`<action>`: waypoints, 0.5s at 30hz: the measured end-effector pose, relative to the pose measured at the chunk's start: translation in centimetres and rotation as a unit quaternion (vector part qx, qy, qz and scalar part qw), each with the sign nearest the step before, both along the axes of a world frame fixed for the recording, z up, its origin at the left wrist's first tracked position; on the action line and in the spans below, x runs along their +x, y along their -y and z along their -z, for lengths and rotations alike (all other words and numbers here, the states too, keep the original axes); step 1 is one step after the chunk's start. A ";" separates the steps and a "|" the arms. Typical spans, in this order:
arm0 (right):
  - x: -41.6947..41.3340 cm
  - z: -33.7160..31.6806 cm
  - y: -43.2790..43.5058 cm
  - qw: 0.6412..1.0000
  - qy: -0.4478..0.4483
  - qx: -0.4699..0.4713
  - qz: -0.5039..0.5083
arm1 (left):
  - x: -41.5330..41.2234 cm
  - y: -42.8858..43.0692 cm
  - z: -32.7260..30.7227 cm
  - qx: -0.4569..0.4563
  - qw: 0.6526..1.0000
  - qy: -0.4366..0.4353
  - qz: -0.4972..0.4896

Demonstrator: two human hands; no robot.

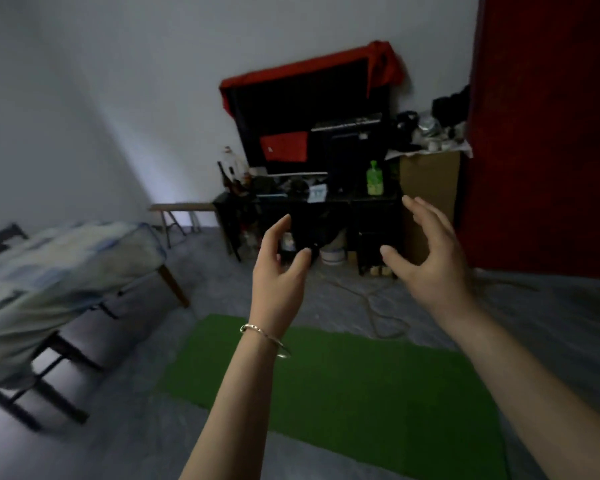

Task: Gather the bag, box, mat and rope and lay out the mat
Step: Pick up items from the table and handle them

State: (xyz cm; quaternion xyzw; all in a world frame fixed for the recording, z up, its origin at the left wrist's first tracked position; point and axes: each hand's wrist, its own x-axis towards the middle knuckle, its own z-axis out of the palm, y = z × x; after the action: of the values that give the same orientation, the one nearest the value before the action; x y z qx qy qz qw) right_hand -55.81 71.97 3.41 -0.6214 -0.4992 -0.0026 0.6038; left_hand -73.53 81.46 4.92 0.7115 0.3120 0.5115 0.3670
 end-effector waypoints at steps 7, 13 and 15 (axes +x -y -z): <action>-14.2 -2.3 -11.2 0.993 -0.009 0.025 -0.112 | -14.9 -6.8 -2.3 0.007 0.992 0.016 -0.122; -27.0 -4.3 -22.3 0.983 -0.010 0.072 -0.167 | -27.6 -14.6 -3.2 0.012 0.984 0.001 -0.179; -30.9 -4.6 -26.2 0.979 -0.017 0.084 -0.183 | -31.8 -17.4 -3.4 0.016 0.980 -0.001 -0.198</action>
State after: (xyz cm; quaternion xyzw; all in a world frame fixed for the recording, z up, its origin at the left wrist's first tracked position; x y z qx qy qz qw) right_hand -86.71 98.22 8.00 -0.4660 -0.5926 0.0765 0.6526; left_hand -105.33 98.87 8.34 0.6417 0.4390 0.5784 0.2468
